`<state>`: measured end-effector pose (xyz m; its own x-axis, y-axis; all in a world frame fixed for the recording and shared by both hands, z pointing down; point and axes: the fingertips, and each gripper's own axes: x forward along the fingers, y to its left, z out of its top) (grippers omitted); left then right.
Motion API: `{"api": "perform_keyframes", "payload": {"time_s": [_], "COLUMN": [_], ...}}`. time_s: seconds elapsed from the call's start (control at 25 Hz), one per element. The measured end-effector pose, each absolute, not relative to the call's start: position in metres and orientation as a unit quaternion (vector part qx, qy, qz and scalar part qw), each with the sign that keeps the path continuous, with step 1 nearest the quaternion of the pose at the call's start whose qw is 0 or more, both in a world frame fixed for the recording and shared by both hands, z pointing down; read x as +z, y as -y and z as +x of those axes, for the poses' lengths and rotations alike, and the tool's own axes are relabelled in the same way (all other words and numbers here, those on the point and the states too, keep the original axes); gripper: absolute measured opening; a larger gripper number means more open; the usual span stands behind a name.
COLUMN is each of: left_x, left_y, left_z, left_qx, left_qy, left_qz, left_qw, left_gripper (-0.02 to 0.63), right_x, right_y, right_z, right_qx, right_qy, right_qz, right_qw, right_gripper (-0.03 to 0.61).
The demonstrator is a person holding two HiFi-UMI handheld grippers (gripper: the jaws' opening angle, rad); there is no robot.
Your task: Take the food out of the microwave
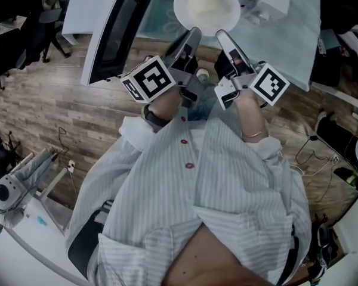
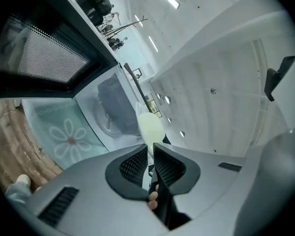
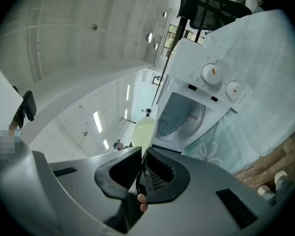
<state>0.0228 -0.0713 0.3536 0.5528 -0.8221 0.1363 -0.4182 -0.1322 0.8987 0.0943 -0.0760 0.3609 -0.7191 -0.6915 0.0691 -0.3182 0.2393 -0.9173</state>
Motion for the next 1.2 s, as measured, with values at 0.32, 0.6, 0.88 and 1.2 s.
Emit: {"api": "perform_keyframes", "payload": {"time_s": [0.32,0.6,0.88,1.2], "left_x": [0.346,0.342,0.340,0.340], "left_y": [0.070,0.072,0.076,0.078], "left_z": [0.022,0.024,0.032,0.033], "left_qx": [-0.200,-0.200,-0.200,-0.203], "left_qy": [0.416,0.410,0.409,0.407], "left_qz": [0.736,0.742,0.745,0.745], "left_qw": [0.495,0.491,0.488,0.488], "left_gripper": [0.044,0.044,0.044,0.044], "right_x": [0.352,0.348,0.347,0.348], "right_y": [0.073,0.074,0.078,0.080], "right_z": [0.092,0.094,0.102,0.104], "right_qx": [-0.518,-0.514,-0.515,-0.516], "right_qy": [-0.764,-0.764,-0.763,-0.763], "right_qz": [-0.328,-0.330,-0.329,-0.328], "right_qw": [0.199,0.208,0.210,0.210], "right_gripper": [0.057,0.055,0.055,0.054]}}
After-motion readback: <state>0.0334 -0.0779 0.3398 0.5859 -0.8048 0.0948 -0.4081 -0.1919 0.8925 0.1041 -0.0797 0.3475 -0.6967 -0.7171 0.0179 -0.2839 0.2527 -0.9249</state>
